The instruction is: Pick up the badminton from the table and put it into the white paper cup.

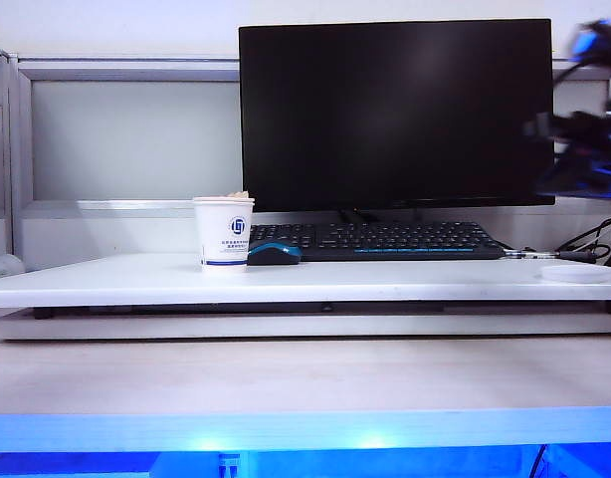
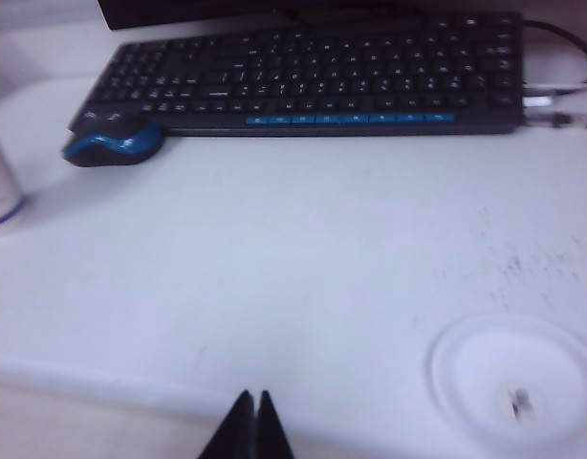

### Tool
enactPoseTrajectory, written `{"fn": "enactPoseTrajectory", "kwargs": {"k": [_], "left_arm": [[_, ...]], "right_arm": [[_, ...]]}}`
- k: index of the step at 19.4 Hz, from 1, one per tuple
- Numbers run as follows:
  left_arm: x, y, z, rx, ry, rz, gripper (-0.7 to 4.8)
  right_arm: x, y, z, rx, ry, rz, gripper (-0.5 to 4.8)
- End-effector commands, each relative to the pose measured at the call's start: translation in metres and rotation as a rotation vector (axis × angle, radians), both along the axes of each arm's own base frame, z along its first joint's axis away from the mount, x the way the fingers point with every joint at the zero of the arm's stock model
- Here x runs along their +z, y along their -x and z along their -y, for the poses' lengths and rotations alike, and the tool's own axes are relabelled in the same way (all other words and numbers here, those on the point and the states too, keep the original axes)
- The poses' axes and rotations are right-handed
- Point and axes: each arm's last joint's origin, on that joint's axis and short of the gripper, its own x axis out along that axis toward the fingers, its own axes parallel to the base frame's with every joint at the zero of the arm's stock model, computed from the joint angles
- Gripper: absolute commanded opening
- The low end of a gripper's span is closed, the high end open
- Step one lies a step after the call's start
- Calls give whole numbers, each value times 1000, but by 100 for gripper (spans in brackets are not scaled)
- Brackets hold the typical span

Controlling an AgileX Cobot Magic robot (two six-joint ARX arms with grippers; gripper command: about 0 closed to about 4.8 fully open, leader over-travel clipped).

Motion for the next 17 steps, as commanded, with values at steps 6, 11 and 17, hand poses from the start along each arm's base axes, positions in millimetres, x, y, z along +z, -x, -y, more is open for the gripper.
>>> {"fn": "enactPoseTrajectory", "kwargs": {"k": [6,11,17], "left_arm": [[0,0,0,-4,-4,0,-2],[0,0,0,-3,-4,-1,-2],[0,0,0,0,-5,-1,-2]], "right_arm": [[5,44,16,-38,54,-43,-6],[-1,68,18,-9,20,-11,-6],[-31,100,23,-64,43,-21,-6]]}}
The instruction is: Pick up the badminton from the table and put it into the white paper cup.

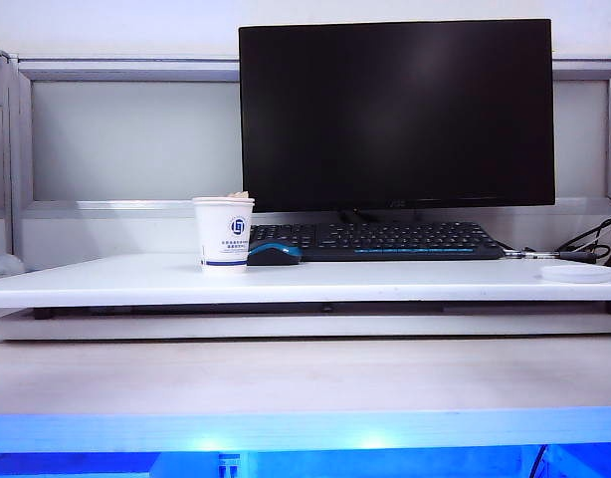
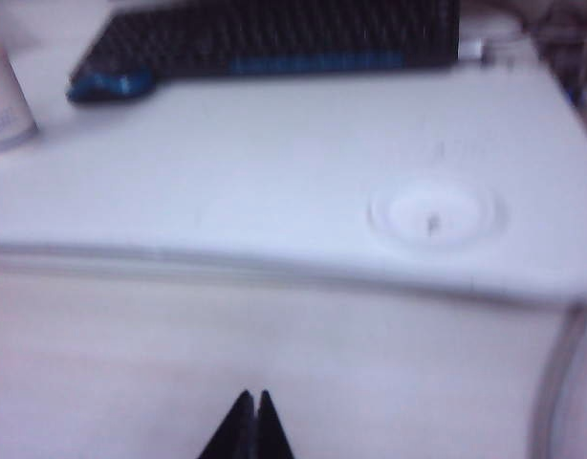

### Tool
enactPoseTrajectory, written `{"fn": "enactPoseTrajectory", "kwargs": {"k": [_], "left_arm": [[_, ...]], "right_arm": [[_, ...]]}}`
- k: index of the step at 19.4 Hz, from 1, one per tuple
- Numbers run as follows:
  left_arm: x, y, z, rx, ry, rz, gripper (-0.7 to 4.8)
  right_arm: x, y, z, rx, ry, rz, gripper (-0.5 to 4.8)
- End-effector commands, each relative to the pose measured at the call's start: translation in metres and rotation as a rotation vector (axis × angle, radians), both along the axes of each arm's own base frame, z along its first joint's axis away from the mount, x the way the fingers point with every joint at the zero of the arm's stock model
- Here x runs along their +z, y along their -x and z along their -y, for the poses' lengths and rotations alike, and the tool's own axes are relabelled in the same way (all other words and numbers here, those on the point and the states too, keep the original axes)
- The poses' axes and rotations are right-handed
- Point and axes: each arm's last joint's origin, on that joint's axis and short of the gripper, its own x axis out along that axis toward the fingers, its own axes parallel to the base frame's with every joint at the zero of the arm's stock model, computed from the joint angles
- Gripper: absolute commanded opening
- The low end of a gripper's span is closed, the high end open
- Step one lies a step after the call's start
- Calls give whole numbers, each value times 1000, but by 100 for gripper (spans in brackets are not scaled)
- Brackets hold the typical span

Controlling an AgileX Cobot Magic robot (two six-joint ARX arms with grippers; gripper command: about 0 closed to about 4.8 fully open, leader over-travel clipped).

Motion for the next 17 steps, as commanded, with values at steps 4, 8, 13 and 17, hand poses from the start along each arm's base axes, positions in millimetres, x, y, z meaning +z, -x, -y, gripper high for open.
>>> {"fn": "enactPoseTrajectory", "kwargs": {"k": [4,8,13,17], "left_arm": [[0,0,0,3,-5,-2,-2],[0,0,0,-1,-4,-2,-2],[0,0,0,-4,-4,-2,-2],[0,0,0,-4,-4,-2,-2]], "right_arm": [[-10,23,6,-92,65,90,-6],[-5,25,6,-97,57,138,-5],[-7,25,6,-96,58,117,-5],[-7,25,6,-96,58,117,-5]]}}
